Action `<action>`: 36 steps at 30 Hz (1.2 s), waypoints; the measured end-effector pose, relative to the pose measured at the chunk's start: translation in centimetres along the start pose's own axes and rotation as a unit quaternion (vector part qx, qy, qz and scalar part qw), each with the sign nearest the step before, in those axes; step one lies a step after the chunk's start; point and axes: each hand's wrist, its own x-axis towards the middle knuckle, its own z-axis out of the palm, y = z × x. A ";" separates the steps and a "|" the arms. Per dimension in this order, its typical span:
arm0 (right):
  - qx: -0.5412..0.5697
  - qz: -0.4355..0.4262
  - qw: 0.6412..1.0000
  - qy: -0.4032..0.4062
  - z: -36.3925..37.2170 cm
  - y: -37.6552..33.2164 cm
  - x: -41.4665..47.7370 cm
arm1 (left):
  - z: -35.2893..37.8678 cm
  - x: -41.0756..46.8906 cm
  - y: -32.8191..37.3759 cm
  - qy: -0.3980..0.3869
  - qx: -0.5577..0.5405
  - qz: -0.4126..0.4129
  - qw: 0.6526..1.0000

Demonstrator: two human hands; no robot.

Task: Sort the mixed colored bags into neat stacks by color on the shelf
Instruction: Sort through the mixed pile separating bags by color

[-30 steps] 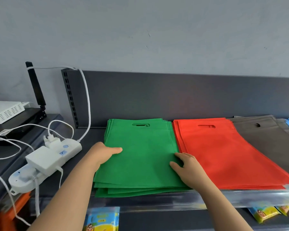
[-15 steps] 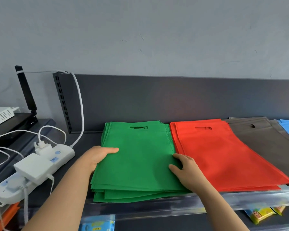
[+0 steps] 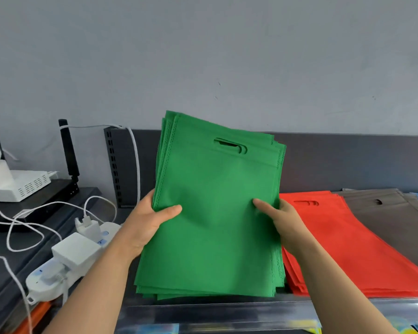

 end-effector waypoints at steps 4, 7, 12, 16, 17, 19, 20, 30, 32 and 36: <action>0.023 -0.108 0.993 0.033 0.3 -3.1 0.4 | -0.7 0.4 1.9 0.019 0.106 0.052 0.993; -0.019 -0.148 0.988 0.040 0.7 -3.7 0.3 | -1.1 0.8 3.2 0.086 0.168 0.062 0.980; -0.062 -0.173 0.980 0.071 1.4 -3.3 0.0 | 0.7 0.1 3.2 0.088 0.215 0.065 0.971; -0.057 -0.199 0.975 0.079 1.5 -3.9 -0.3 | 1.5 -0.1 3.8 0.115 0.201 0.105 0.967; -0.056 -0.207 0.974 0.076 1.5 -4.3 -0.4 | 1.5 -0.1 4.4 0.124 0.191 0.119 0.966; -0.044 -0.218 0.973 0.062 1.4 -5.3 -0.3 | 1.3 0.2 5.6 0.138 0.170 0.134 0.967; -0.038 -0.219 0.974 0.051 1.3 -5.7 -0.2 | 1.3 0.5 5.9 0.136 0.161 0.135 0.968; -0.008 -0.250 0.967 0.055 1.5 -8.3 -0.1 | 2.0 1.0 7.9 0.135 0.145 0.160 0.967; 0.001 -0.225 0.974 0.034 1.3 -8.6 0.0 | 2.0 1.1 8.3 0.133 0.135 0.148 0.971; -0.040 -0.201 0.978 0.048 1.8 -6.8 -0.3 | 2.8 0.3 7.1 0.127 0.114 0.099 0.980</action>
